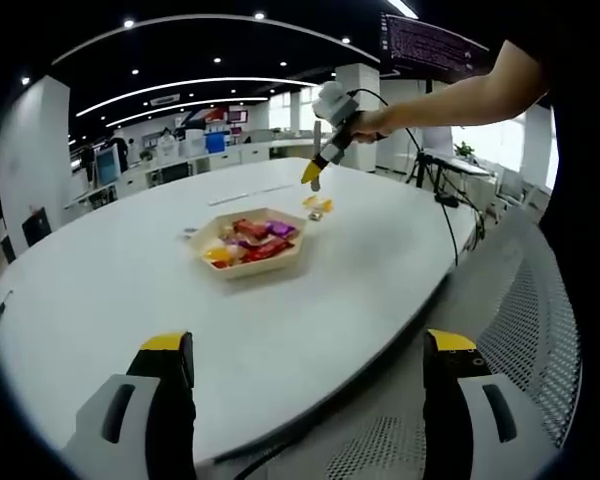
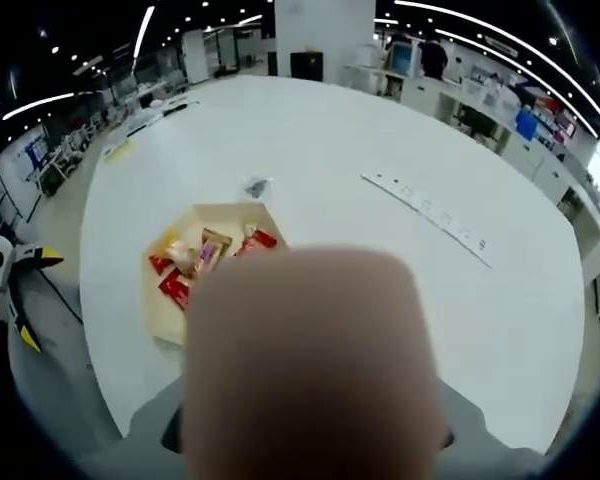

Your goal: Place the target food into the container with the food tongs after gripping and lifting it, then release it inside without dropping or visibly crushing the food.

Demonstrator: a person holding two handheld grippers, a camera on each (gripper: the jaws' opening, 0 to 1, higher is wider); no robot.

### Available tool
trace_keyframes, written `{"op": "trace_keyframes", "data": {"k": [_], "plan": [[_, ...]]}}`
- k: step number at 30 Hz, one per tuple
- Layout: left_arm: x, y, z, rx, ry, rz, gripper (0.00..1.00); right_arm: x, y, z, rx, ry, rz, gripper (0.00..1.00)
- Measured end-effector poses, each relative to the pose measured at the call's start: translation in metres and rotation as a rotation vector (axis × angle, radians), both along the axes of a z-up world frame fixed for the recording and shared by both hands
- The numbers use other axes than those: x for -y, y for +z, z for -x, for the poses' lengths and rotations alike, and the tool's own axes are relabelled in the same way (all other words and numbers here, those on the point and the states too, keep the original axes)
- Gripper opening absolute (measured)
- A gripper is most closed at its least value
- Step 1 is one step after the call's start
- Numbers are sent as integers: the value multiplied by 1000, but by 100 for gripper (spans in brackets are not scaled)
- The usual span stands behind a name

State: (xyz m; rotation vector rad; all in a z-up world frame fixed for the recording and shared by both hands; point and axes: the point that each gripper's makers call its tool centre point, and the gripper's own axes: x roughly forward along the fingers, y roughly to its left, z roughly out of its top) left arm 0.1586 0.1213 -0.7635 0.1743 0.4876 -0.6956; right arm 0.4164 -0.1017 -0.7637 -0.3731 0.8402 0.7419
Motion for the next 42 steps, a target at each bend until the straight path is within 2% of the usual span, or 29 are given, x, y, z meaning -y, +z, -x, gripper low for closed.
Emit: {"op": "trace_keyframes", "data": {"k": [2, 8, 11, 14, 42], "plan": [[0, -1, 0, -4, 1, -2, 93, 0, -5, 2, -25, 0, -3, 28], [-1, -3, -1, -19, 7, -8, 93, 4, -15, -4, -39, -8, 3, 28], [-1, -4, 0, -23, 11, -12, 93, 12, -26, -5, -42, -2, 45, 28], [-2, -4, -1, -26, 14, -16, 92, 15, -33, -5, -57, -7, 38, 28], [-5, -11, -1, -66, 32, -29, 91, 22, -62, -22, -94, -65, 19, 29]]}}
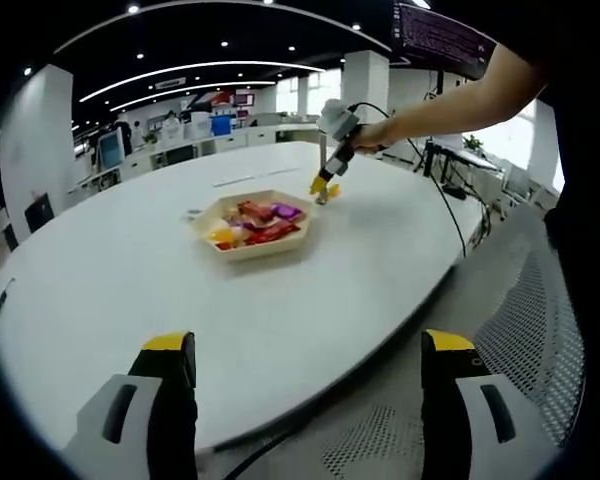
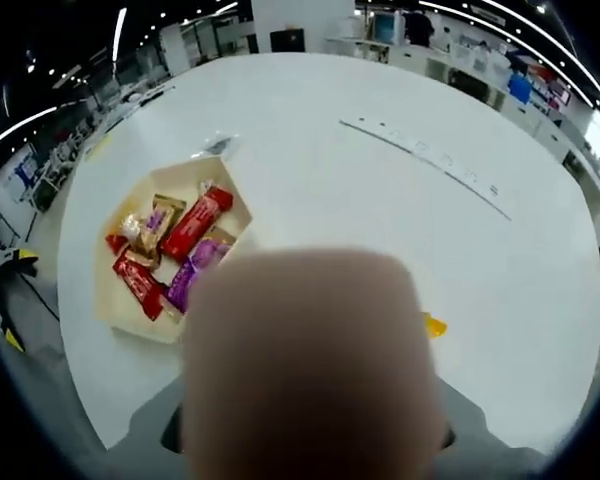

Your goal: Place the target food into the container with the food tongs after gripping and lifting it, then release it inside without dropping or visibly crushing the food.

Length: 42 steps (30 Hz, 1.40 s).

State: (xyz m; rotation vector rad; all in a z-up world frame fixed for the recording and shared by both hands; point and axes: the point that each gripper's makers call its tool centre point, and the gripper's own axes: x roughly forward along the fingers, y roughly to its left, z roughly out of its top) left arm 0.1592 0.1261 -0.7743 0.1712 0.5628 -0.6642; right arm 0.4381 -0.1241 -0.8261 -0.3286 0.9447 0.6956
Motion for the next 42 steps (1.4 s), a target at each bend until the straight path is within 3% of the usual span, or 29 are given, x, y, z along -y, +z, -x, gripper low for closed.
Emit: {"op": "trace_keyframes", "data": {"k": [13, 27, 35, 42], "plan": [[-1, -4, 1, -13, -2, -16, 90, 4, -1, -4, 37, 1, -1, 26], [-1, -4, 1, -16, -1, -22, 89, 4, 0, -6, 123, 51, 44, 22], [-2, -4, 0, -4, -2, -27, 89, 6, 2, -4, 126, 51, 51, 21], [-2, -3, 0, -1, -1, -25, 89, 3, 16, 1, 145, 68, 48, 21]]}}
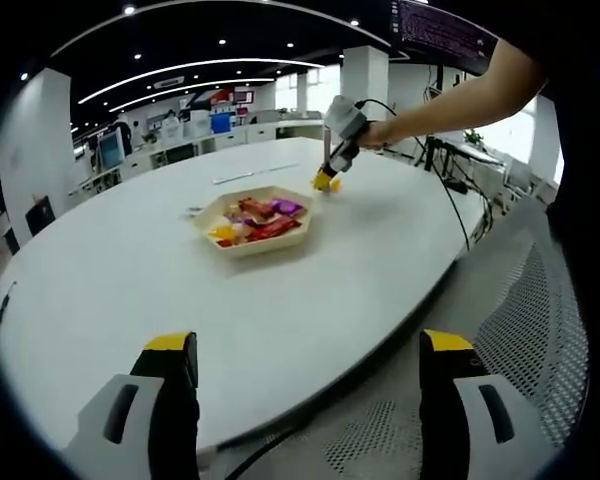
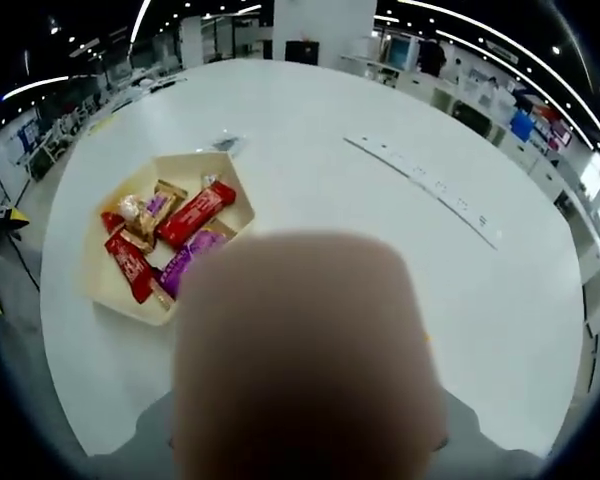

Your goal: Place the target food into the container with the food tongs after gripping and lifting it, then release it inside without dropping or visibly crushing the food.

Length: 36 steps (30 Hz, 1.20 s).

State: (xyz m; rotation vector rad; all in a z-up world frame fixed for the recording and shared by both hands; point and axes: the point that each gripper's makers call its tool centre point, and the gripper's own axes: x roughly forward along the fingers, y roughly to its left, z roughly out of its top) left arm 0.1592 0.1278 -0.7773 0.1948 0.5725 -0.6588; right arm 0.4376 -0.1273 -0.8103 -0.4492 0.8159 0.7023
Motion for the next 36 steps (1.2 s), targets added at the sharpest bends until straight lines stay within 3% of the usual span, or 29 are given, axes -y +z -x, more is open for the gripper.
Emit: {"op": "trace_keyframes", "data": {"k": [12, 25, 36], "plan": [[1, 3, 0, 23, -4, 8, 89, 5, 31, 6, 26, -14, -12, 22], [1, 8, -2, 65, -10, 8, 89, -8, 75, 16, 72, 22, -23, 22], [3, 13, -2, 88, -17, 24, 91, -13, 93, 24, 76, 28, -22, 22]]}}
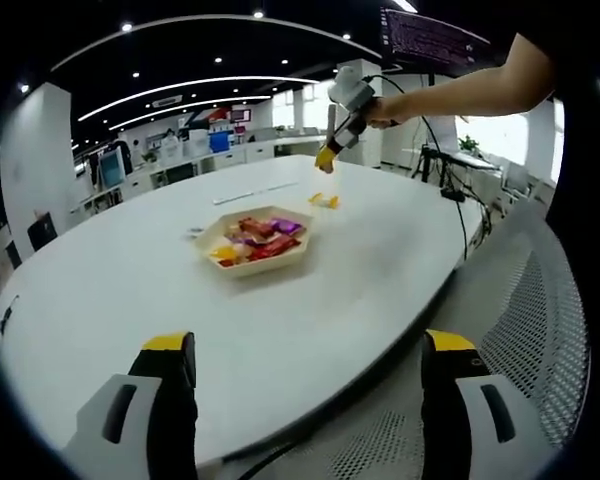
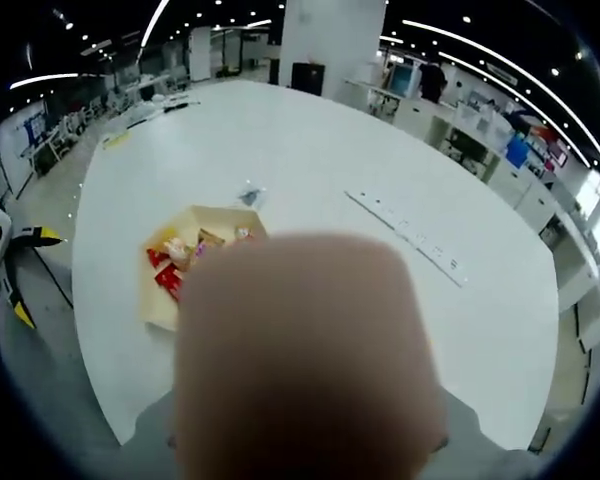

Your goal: Place the target food into the container with the food tongs after gripping and lifting it, then release it inside without dropping or visibly crushing the food.

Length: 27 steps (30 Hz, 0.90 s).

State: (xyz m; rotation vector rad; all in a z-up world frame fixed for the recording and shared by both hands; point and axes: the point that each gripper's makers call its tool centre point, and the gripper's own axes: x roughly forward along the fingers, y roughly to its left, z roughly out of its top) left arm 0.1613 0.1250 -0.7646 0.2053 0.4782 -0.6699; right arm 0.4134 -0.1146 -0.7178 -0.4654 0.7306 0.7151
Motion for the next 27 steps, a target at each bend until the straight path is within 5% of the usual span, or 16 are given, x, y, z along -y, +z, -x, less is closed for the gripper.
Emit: {"op": "trace_keyframes", "data": {"k": [27], "plan": [[1, 7, -1, 47, -1, 11, 89, -34, 63, 1, 36, 33, -47, 22]]}}
